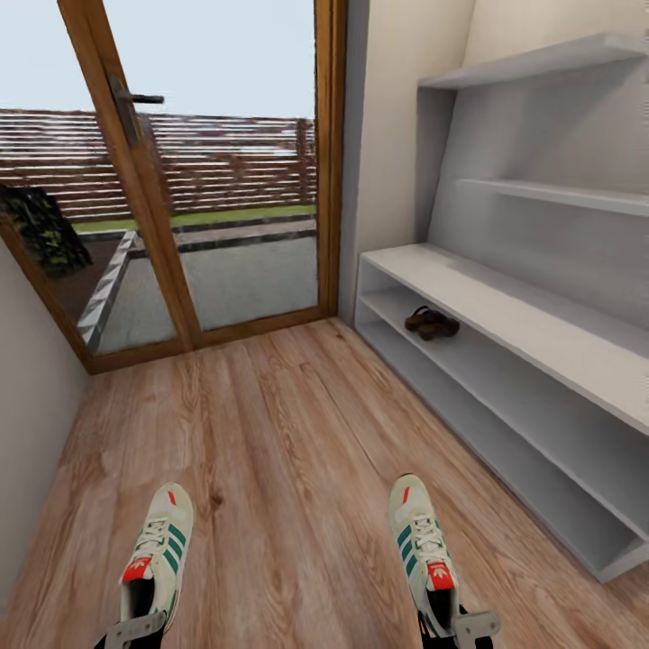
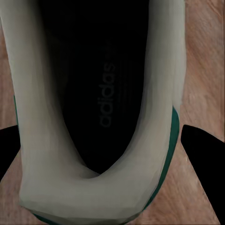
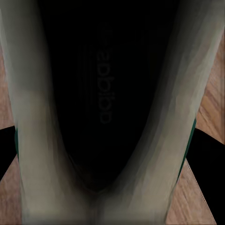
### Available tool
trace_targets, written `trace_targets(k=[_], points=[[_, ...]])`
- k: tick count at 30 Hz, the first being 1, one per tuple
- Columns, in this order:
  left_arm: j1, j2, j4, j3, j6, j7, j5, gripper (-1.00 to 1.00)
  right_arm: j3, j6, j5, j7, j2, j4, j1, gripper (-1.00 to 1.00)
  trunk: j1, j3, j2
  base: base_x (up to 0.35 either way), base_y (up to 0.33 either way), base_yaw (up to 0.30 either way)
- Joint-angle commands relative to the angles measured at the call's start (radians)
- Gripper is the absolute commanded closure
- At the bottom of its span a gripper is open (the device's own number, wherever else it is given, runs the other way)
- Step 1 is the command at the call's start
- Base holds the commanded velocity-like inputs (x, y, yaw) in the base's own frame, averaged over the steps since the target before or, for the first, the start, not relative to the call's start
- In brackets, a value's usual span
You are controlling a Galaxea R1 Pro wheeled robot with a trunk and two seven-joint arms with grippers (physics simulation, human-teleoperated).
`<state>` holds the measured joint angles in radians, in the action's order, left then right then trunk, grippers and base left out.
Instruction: Pick up the two gym shoes and the two sandals from the corridor floor and place them onto the hallstand (shoe rack) in the corridor, making sure they are on the rack and not on the floor. Arrange them so the two gym shoes are next to each other and the two sandals are next to each other.
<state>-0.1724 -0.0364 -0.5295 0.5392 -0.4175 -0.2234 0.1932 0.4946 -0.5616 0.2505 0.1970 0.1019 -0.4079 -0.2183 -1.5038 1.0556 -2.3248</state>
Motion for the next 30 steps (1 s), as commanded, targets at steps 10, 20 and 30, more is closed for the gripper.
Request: trace_targets(k=[10,20,30], points=[[-0.001,0.001,0.000,0.008,-0.004,-0.007,0.008,1.00,0.009,-0.003,0.007,0.005,0.001,0.000,-0.001,1.00,0.000,0.001,0.000,0.334,0.088,-0.263],[-0.001,0.001,0.001,0.008,-0.004,-0.007,0.008,1.00,0.009,-0.003,0.007,0.005,0.001,0.000,-0.001,1.00,0.000,0.001,0.000,0.253,0.061,-0.263],[-0.001,0.001,0.002,0.008,-0.004,-0.008,0.009,1.00,0.009,-0.003,0.007,0.005,0.001,0.001,-0.001,1.00,0.000,0.001,0.000,0.010,0.002,-0.263]])
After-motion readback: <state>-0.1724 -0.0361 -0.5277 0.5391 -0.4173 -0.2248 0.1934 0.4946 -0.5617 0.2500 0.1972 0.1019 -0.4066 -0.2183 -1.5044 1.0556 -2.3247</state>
